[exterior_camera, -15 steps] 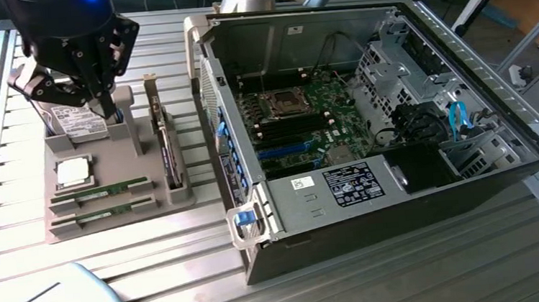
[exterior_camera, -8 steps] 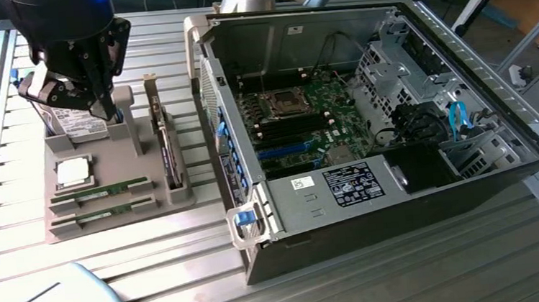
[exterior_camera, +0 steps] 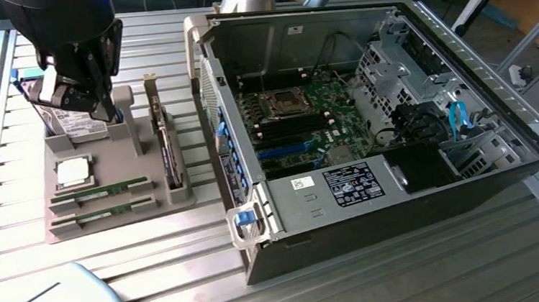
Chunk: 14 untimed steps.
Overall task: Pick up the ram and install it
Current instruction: 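Pick up the ram and move it above insertion slot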
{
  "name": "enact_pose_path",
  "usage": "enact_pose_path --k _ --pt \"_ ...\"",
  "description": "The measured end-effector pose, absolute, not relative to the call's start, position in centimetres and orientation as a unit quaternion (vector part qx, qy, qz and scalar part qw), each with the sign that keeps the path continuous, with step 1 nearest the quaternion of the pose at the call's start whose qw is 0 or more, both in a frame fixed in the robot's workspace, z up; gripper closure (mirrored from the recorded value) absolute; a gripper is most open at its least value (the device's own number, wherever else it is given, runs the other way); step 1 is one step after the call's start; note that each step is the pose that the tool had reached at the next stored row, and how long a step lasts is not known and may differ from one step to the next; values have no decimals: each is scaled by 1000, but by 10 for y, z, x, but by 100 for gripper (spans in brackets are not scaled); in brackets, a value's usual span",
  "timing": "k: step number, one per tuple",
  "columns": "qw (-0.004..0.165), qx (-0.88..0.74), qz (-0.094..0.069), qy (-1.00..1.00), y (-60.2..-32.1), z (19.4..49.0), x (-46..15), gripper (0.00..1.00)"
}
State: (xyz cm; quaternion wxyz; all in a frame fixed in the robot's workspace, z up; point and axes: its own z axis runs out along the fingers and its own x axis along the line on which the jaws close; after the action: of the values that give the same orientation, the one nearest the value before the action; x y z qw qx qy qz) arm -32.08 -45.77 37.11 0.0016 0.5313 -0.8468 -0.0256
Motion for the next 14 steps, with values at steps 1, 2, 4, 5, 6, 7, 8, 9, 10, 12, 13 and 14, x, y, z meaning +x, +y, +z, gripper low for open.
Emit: enact_pose_path --k 1,2,4,5,6,7,8,9,10,12,13,14 --pt "2 544 -26 -839 -458 371 -321 89" --pt "2 552 -26 -834 -458 370 -321 89" --pt "3 569 -25 -822 -458 370 -321 89" --pt "3 577 -25 -817 -458 370 -321 89" --pt "3 584 -25 -811 -458 369 -321 89" --pt "4 592 -25 -805 -458 369 -321 89" --pt "4 600 -25 -800 -458 369 -321 89" --pt "4 607 -25 -794 -458 369 -321 89" --pt "4 614 -25 -789 -458 368 -321 89" --pt "5 628 -25 -777 -458 368 -321 89" --pt "5 636 -25 -771 -458 368 -321 89" --pt "5 647 -25 -762 -458 367 -321 89"
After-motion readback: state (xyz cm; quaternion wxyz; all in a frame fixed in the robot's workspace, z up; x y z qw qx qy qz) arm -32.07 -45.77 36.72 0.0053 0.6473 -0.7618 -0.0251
